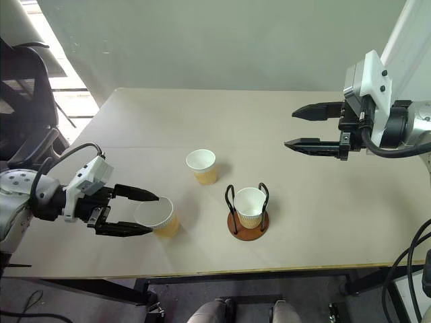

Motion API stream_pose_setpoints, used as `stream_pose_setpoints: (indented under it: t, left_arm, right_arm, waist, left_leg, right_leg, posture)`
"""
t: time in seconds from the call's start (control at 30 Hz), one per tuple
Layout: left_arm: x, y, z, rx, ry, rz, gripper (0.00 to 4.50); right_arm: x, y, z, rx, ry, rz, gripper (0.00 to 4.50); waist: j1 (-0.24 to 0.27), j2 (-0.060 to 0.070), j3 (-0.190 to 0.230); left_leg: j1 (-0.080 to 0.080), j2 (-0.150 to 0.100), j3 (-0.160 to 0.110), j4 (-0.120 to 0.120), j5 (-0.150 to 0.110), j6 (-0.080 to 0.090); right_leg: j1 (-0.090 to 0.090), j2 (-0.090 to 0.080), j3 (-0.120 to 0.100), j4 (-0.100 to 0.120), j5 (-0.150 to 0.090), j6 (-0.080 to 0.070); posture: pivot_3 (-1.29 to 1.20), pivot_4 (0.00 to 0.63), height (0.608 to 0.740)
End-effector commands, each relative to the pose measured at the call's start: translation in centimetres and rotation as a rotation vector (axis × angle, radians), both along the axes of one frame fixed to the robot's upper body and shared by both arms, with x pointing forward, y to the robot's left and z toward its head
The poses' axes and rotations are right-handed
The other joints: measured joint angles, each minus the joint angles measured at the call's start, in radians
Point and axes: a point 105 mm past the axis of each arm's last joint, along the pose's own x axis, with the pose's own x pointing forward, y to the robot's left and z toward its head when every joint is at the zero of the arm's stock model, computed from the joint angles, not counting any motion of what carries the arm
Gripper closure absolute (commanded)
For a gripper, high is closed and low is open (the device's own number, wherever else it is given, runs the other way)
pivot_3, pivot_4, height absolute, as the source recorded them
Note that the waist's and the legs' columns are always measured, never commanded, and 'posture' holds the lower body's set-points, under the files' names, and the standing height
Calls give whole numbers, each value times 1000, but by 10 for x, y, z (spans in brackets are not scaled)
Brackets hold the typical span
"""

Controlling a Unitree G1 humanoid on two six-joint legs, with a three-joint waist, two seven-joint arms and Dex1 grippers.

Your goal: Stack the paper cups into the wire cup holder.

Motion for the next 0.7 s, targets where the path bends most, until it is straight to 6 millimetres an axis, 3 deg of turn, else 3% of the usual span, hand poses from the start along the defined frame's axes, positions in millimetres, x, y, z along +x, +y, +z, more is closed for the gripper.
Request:
stream_pose_setpoints:
  t: [0.03,0.7]
  left_arm:
    - [1,1,3,66,-13,-63,0]
    - [6,-13,-20,267,-30,-252,0]
  right_arm:
    - [-6,-1,13,4,-65,-6,1574]
    - [-15,-4,5,-3,-58,-52,1574]
  waist:
    - [0,0,0]
    - [1,0,0]
  left_leg:
    - [0,0,0,0,0,0]
    - [-1,0,0,2,1,1]
  right_leg:
    - [0,0,0,0,0,0]
    - [0,0,0,1,0,5]
  posture:
    - [0,150,740]
    - [0,150,740]
